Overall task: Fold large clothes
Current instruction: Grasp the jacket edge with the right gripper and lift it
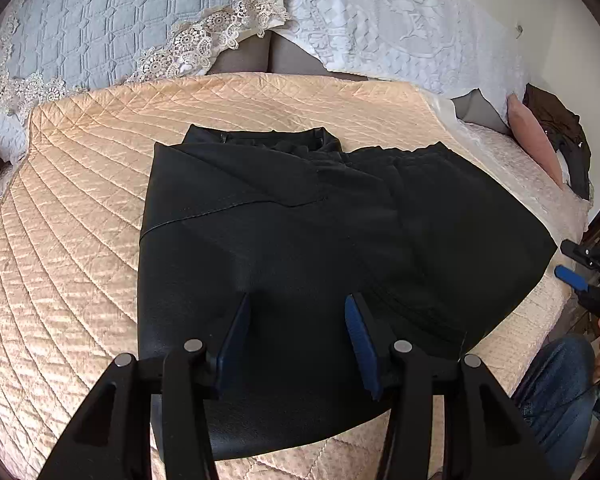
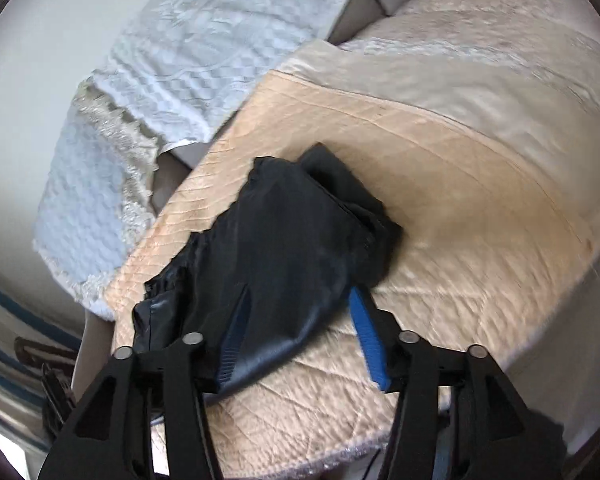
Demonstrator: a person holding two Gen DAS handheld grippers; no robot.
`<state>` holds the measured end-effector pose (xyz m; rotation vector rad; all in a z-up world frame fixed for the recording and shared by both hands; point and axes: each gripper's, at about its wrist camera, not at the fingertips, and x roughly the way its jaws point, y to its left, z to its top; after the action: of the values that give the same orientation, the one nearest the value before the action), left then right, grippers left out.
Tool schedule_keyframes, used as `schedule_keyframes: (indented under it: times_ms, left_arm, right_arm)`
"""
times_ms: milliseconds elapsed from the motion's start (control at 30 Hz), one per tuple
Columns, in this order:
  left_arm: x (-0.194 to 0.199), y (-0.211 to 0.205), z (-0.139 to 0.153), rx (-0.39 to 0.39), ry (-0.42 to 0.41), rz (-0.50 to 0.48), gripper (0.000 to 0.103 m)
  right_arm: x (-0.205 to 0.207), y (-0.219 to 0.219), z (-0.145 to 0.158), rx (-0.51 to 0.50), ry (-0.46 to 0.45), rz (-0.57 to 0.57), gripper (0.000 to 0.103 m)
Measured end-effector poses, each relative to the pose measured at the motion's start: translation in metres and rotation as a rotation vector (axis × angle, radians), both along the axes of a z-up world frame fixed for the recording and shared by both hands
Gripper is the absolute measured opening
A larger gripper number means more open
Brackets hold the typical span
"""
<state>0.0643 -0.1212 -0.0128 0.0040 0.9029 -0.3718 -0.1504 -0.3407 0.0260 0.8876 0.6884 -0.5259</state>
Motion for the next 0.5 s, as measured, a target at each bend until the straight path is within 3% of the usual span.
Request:
schedule_keyframes:
  times_ms: [167,500]
  left_arm:
    - [0.000,-0.002,-0.001,0.019,-0.002,0.007,0.051]
    - [-0.001,-0.001,-0.003,0.011,-0.001,0.006,0.051]
  right_arm:
    - [0.013,-0.009,-0.021,0.050,0.042,0.012,0.059]
    - [0.018,-0.019,-0.028,-0.012,-0.015,-0.121,0.059]
